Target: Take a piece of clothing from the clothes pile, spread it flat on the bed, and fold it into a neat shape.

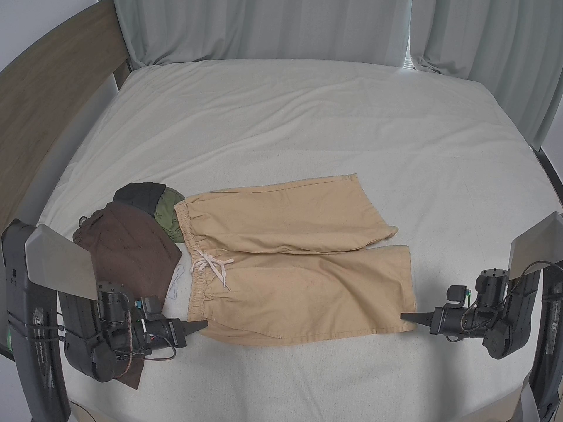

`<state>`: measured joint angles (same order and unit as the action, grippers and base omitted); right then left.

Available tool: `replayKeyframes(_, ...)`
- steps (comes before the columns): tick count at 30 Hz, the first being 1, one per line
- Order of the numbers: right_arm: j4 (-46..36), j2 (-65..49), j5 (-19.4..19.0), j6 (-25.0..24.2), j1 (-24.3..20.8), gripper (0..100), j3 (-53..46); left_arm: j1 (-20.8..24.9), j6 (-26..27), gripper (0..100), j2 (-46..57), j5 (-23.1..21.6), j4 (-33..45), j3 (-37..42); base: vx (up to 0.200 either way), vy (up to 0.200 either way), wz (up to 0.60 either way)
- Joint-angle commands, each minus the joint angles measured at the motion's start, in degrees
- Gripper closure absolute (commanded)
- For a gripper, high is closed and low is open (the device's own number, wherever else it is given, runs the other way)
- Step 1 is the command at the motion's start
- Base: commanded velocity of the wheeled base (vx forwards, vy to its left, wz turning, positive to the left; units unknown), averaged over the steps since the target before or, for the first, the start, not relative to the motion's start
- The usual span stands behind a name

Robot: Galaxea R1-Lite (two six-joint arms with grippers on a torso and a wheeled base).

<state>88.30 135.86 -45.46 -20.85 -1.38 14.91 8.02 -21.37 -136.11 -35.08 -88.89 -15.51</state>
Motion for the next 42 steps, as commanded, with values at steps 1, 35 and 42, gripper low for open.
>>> replayKeyframes(1, -0.05, -0.42, 0.11, 0.28, 0.06, 100, -2.25, -3.10, 1.51, 100, 4.54, -4.99, 0.04, 5.22, 0.000, 0.000, 0.00)
replayKeyframes(35, -0.05, 3.88, -0.24, 8.63, 0.06, 0, -7.09, -4.95, 11.00, 100, 0.84, -10.00, 0.12, 8.83, 0.000, 0.000, 0.00)
replayKeyframes(42, -0.05, 3.97, -0.33, 8.72, -0.03, 0, -8.05, -4.86, 11.00, 100, 0.84, -10.00, 0.12, 8.83, 0.000, 0.000, 0.00)
